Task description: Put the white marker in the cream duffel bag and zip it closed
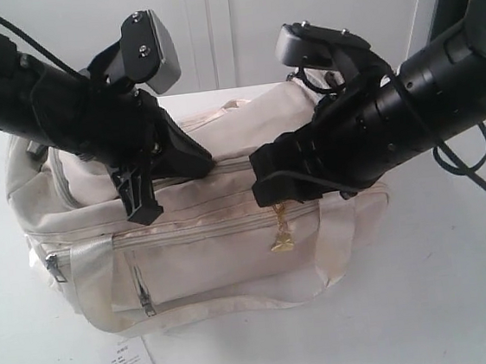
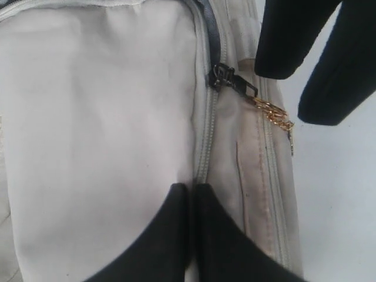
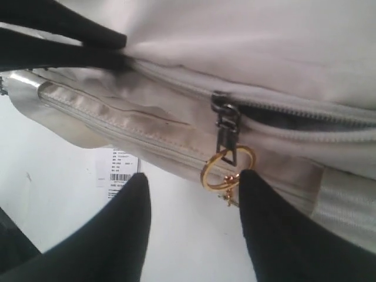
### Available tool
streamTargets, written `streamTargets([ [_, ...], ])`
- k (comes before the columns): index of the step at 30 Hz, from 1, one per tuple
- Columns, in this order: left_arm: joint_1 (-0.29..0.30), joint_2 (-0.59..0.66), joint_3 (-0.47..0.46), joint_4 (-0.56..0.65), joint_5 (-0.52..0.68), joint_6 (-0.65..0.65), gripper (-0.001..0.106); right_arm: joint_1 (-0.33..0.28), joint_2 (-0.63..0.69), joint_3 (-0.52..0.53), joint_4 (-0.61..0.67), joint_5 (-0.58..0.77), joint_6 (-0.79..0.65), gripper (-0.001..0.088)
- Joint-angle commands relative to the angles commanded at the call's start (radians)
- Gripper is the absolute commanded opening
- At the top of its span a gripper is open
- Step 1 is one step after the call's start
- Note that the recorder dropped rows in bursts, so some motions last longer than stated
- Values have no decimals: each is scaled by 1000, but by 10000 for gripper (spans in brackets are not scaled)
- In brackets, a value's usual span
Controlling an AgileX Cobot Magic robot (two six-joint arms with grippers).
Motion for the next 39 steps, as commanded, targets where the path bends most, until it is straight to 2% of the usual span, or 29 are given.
streamTargets([
  [4,0,0,0,0,0,0,0,35,0,0,-32,-39,1,452],
  [9,0,0,0,0,0,-2,0,59,1,0,-134,-66,23,452],
  [13,0,0,0,0,0,-2,0,64,1,0,-226,-79,136,452],
  [16,0,0,0,0,0,-2,0,100,1,0,-280,-89,196,452],
  [19,0,0,0,0,0,-2,0,164,1,0,-446,-109,370,452],
  [22,0,0,0,0,0,-2,0,219,1,0,-708,-127,618,452],
  [26,0,0,0,0,0,-2,0,269,1,0,-880,-130,803,454],
  [32,0,0,0,0,0,-6,0,287,16,0,-897,-156,859,535],
  [39,0,0,0,0,0,-10,0,296,96,0,-911,-188,897,525],
])
